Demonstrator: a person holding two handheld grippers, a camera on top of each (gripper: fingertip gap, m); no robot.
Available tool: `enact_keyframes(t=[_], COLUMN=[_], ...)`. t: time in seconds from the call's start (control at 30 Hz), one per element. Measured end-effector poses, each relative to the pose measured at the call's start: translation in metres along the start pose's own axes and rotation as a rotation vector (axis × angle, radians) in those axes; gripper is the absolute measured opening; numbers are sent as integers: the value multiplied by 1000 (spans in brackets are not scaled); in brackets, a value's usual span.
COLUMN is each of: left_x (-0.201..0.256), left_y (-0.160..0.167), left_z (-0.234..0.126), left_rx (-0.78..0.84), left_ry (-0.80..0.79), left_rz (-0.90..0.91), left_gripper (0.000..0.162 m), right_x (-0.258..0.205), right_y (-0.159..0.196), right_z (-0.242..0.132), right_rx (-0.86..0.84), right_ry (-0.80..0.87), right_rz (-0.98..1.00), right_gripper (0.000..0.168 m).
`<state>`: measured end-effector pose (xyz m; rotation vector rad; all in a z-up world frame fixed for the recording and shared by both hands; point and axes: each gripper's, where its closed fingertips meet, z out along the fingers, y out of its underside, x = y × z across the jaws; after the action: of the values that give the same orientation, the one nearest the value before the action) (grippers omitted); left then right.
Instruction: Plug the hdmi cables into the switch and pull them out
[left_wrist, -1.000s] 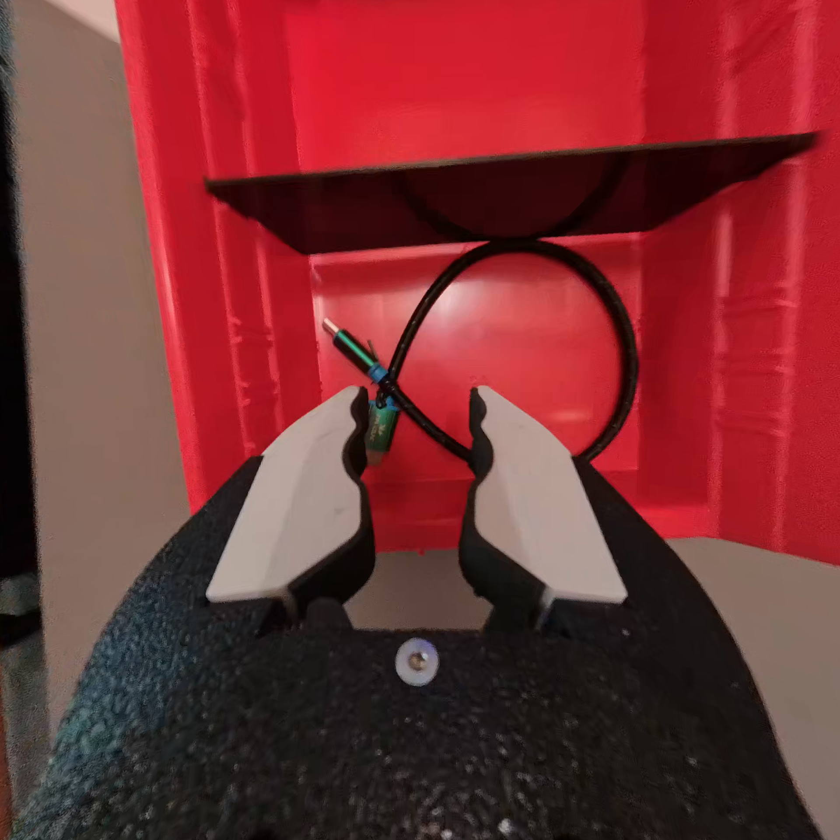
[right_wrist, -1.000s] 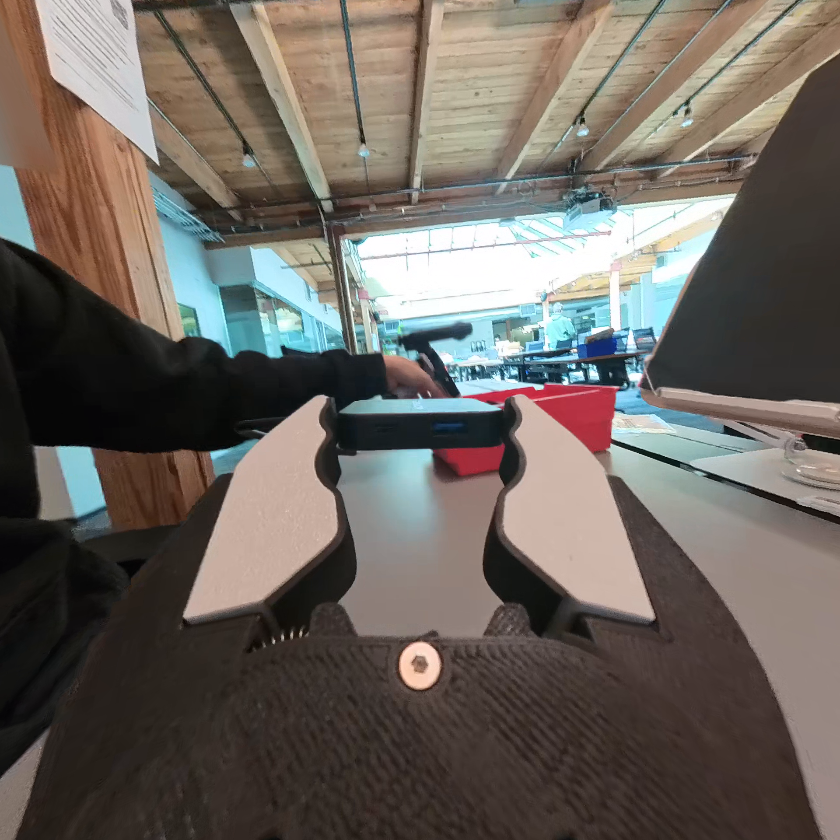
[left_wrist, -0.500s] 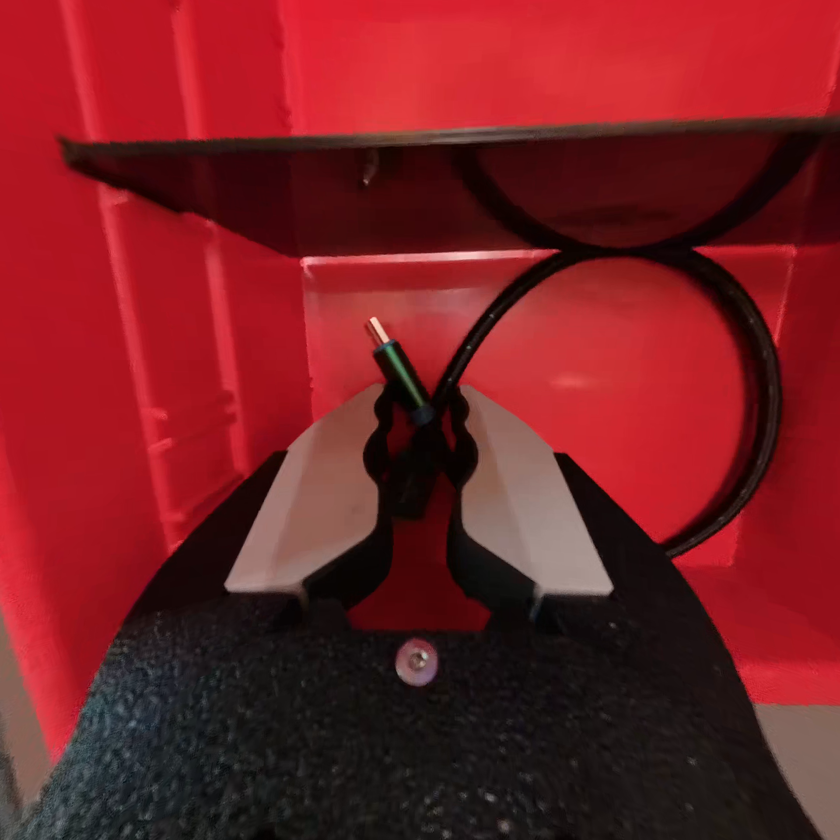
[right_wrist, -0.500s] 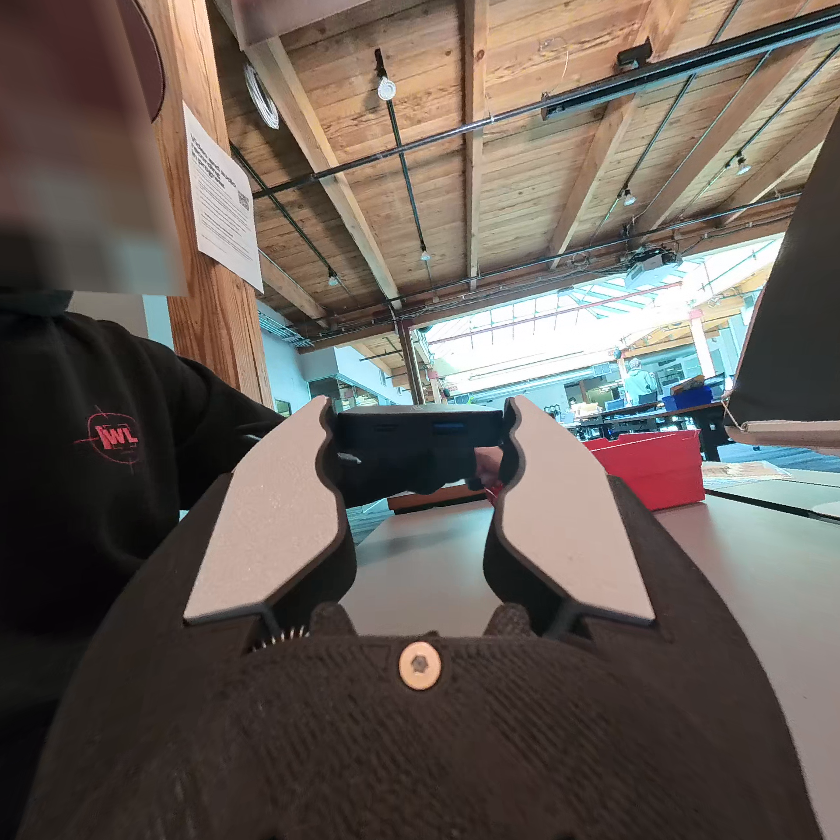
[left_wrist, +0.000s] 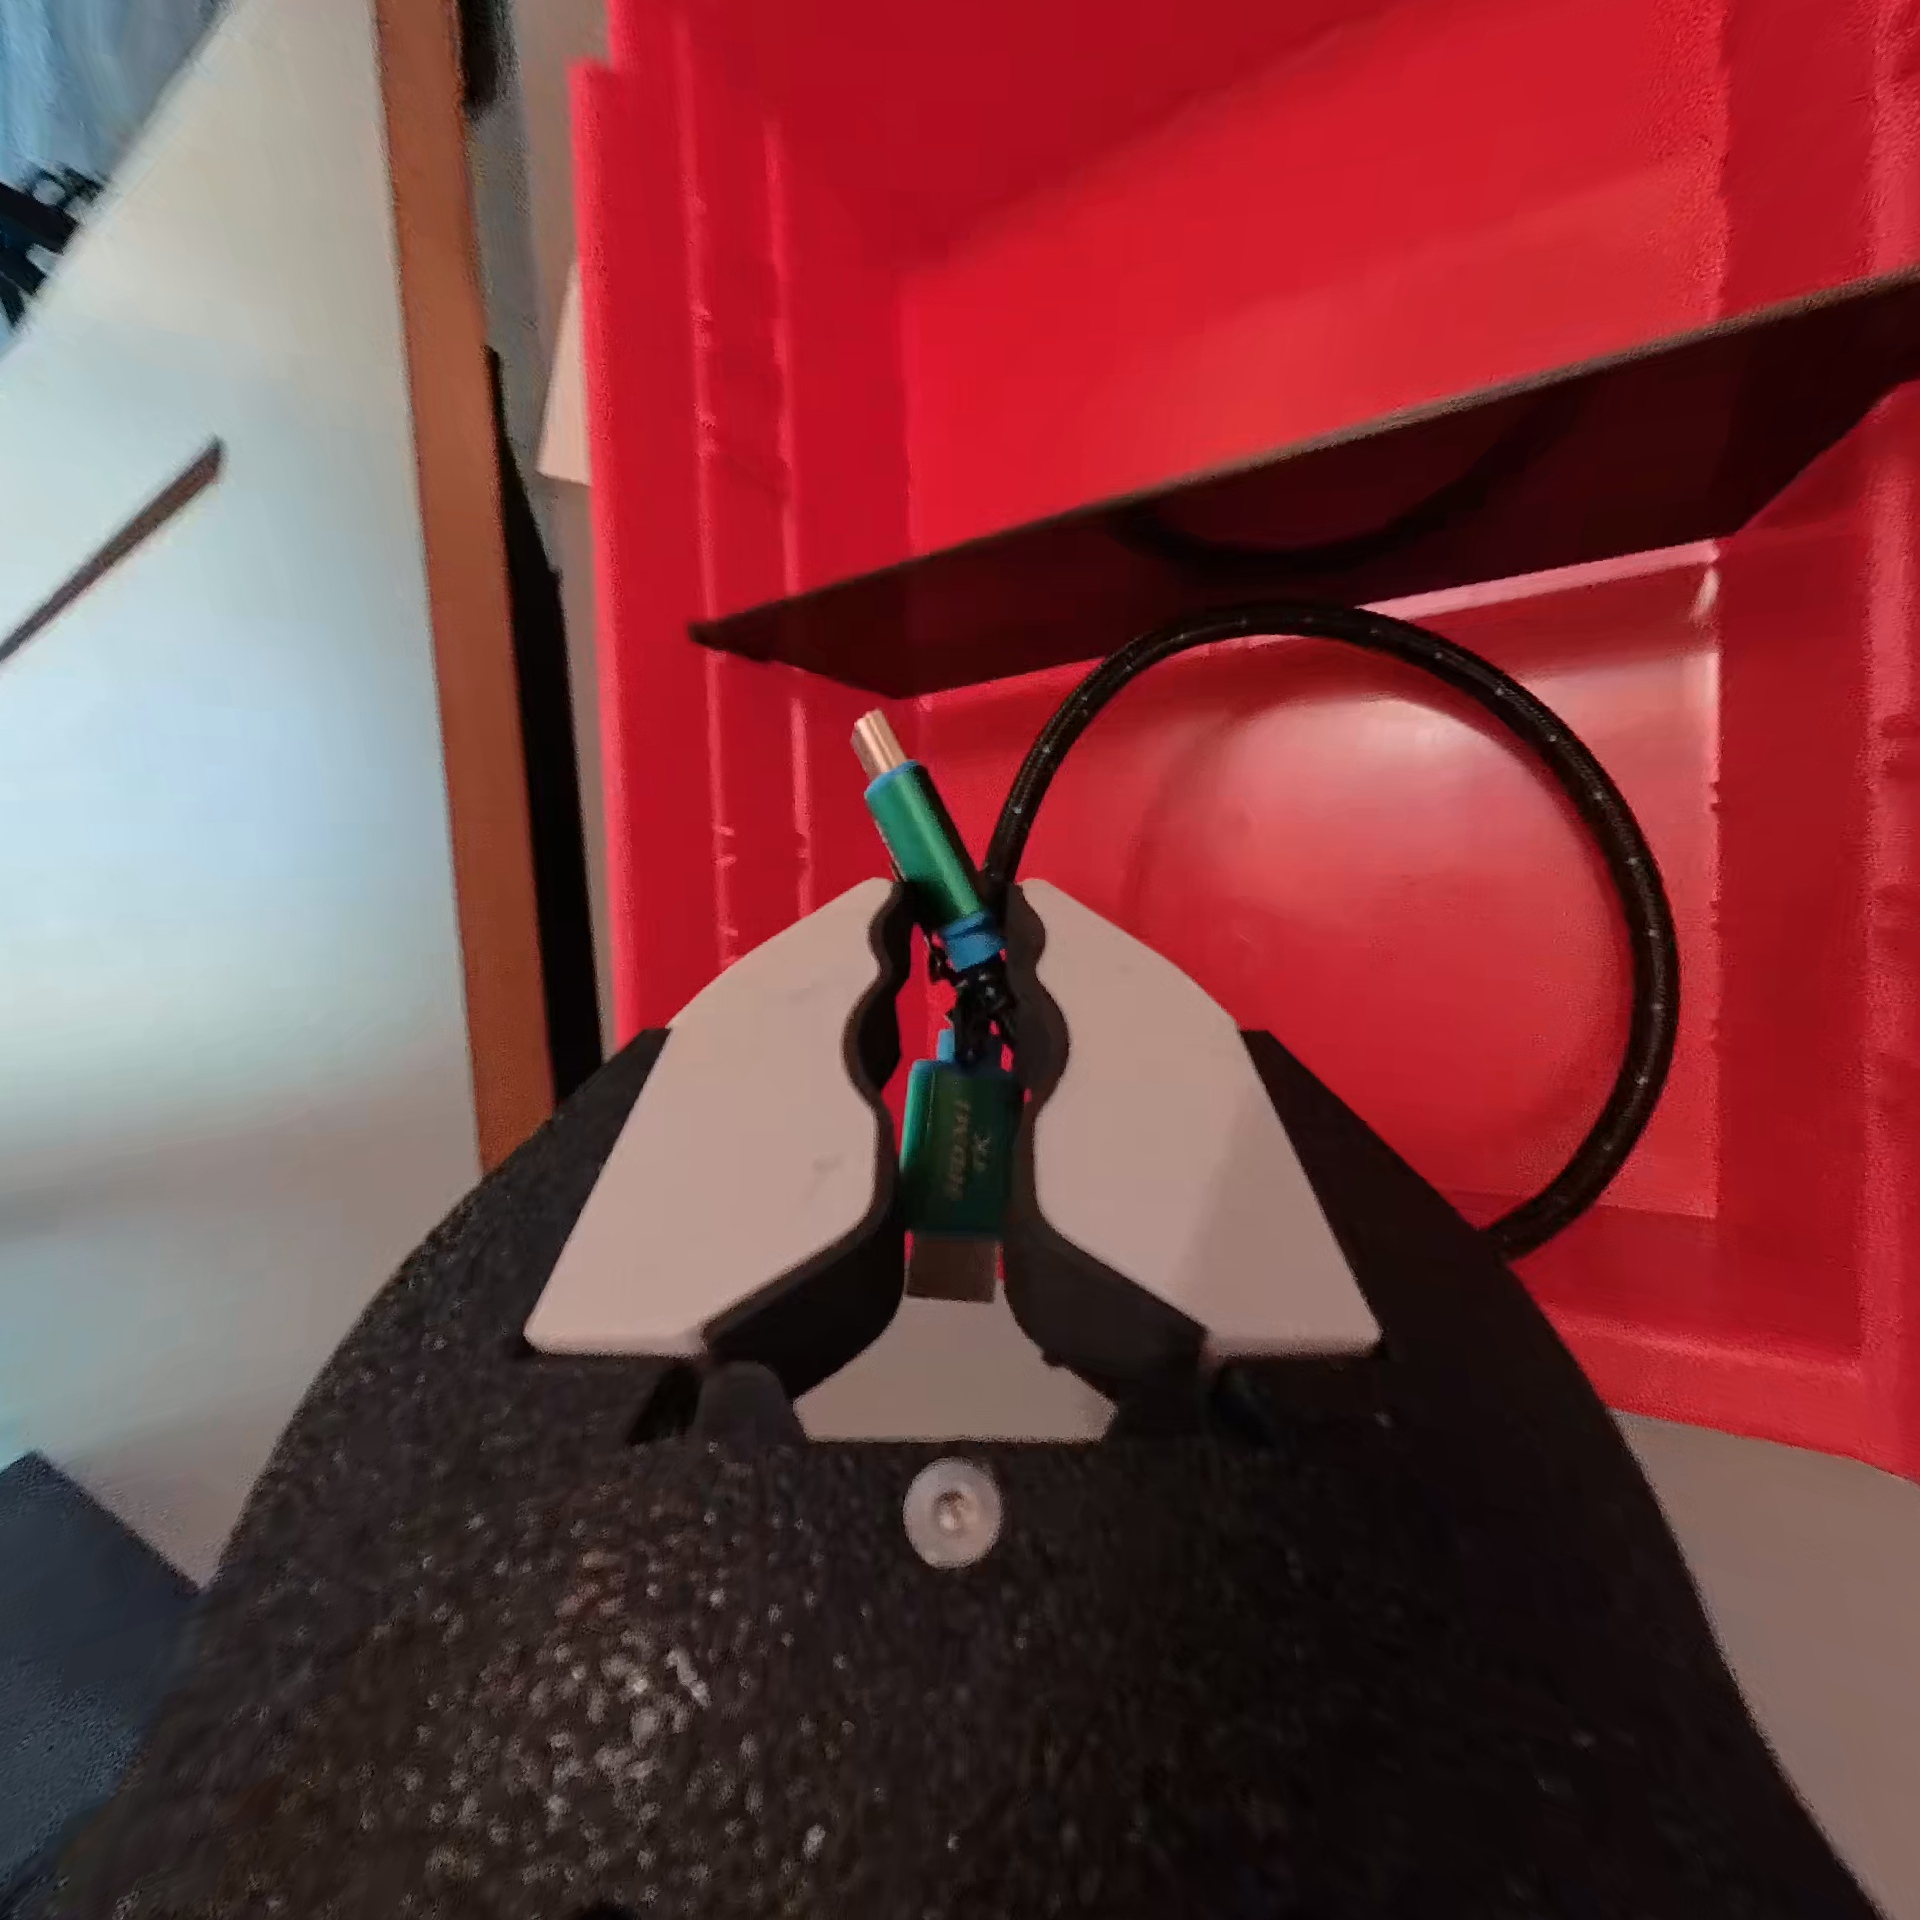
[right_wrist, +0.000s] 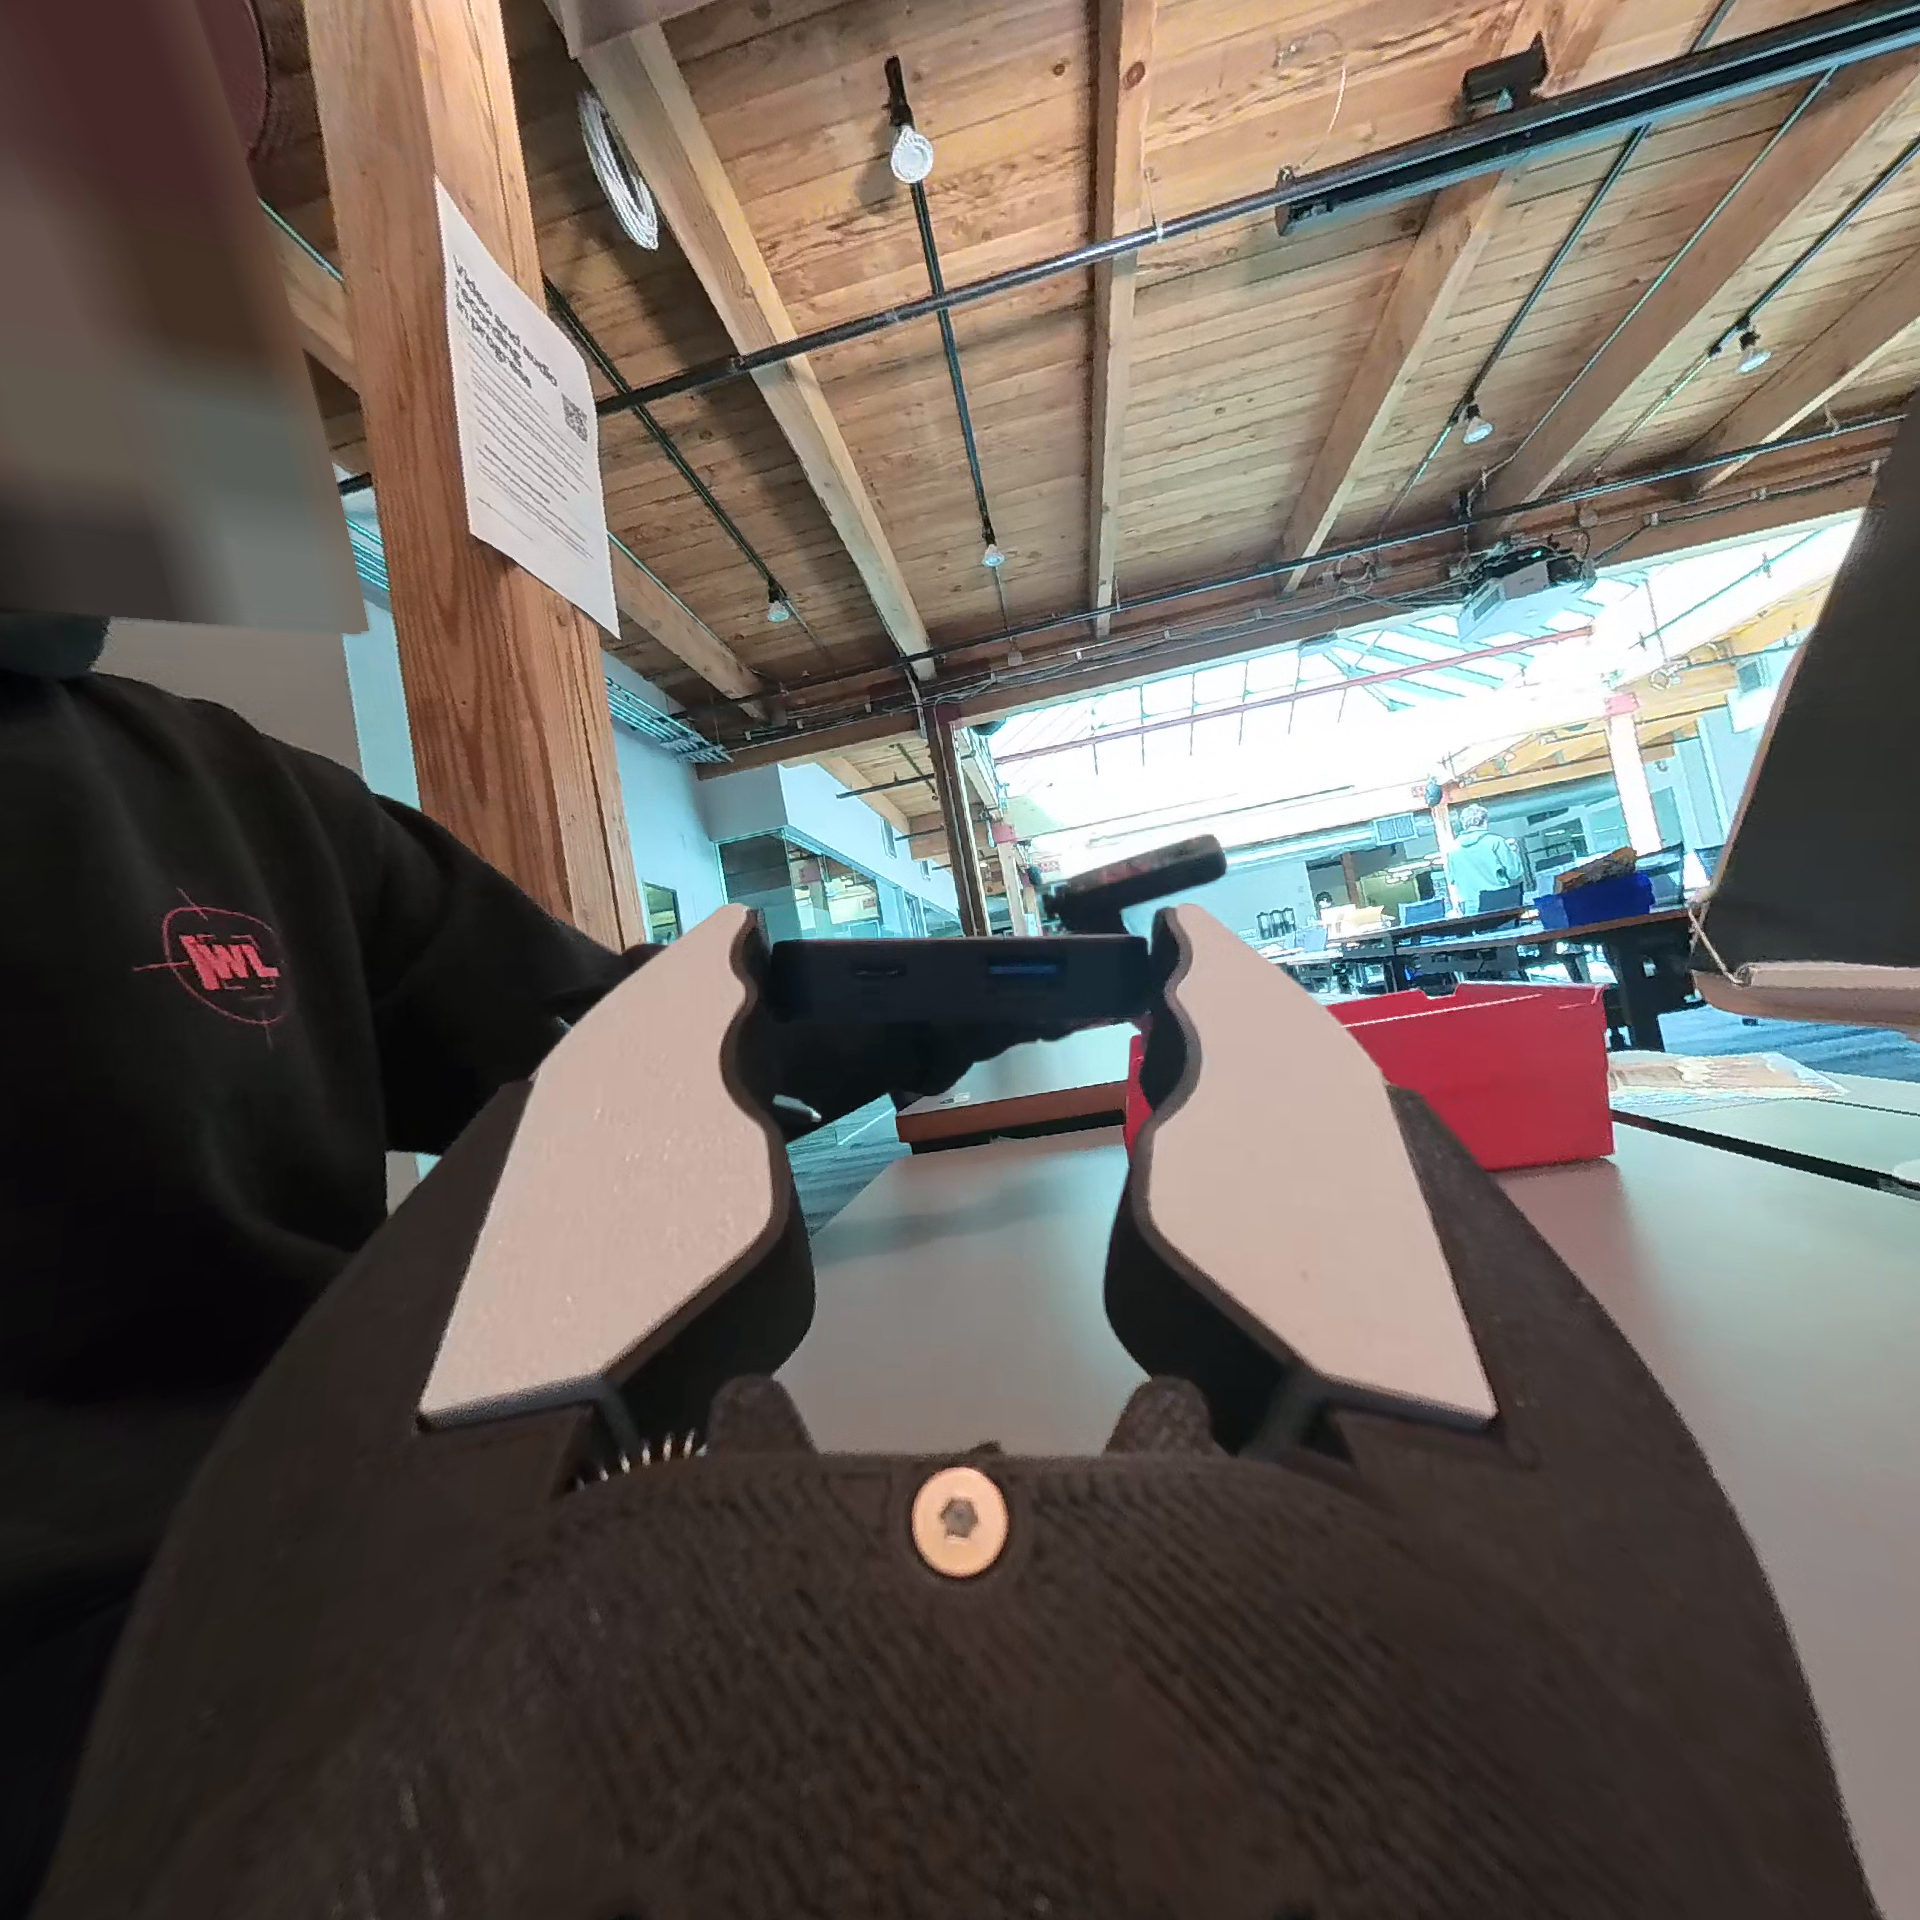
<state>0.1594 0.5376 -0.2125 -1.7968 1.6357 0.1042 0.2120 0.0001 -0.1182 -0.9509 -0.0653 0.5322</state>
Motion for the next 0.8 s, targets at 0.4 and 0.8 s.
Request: enact_keyframes(t=[0.4, 0.8], left_x=[125, 411], left_y=[-60, -40], left_z=[-136, -308], left_rx=[439, 382], left_ry=[186, 1942], left_rz=[-35, -212], left_gripper=[69, 74], right_x=[-12, -30], right_y=[9, 20], right_z=[11, 23], right_rx=[-89, -119], right_ry=[-13, -94], right_rz=[-123, -197], right_gripper=[70, 70])
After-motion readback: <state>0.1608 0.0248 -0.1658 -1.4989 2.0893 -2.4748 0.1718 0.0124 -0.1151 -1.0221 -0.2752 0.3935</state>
